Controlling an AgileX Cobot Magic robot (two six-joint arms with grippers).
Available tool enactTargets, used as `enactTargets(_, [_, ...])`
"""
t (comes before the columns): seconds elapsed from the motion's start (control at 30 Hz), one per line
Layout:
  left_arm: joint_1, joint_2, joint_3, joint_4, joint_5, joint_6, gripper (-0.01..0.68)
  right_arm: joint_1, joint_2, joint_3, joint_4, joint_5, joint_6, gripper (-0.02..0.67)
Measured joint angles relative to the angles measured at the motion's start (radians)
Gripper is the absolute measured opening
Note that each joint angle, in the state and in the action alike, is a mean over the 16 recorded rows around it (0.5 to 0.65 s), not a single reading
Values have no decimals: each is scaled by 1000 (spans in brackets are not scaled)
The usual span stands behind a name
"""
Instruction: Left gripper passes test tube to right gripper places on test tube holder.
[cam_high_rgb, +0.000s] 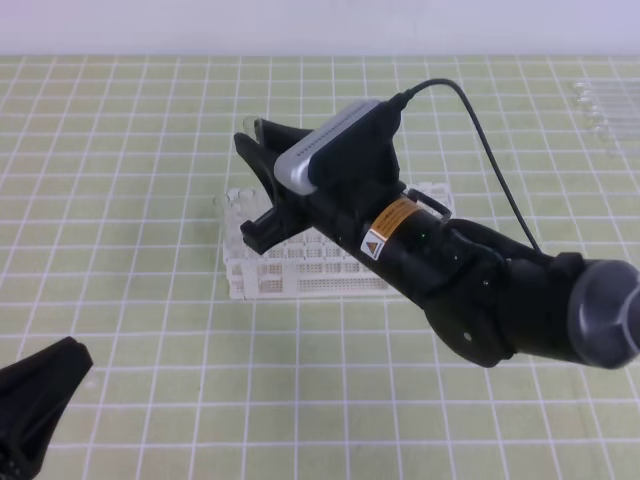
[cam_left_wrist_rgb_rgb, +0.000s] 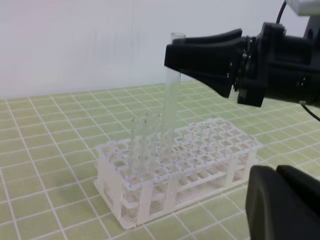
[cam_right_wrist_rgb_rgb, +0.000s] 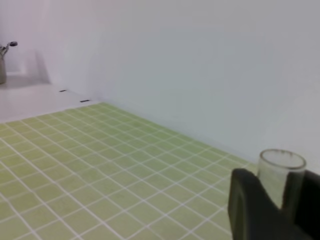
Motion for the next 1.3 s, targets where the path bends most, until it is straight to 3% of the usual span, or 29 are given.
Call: enactTargets(1.3, [0,-2,0,-9,-2,-1,-1,-18,68,-5,-4,-38,21,104])
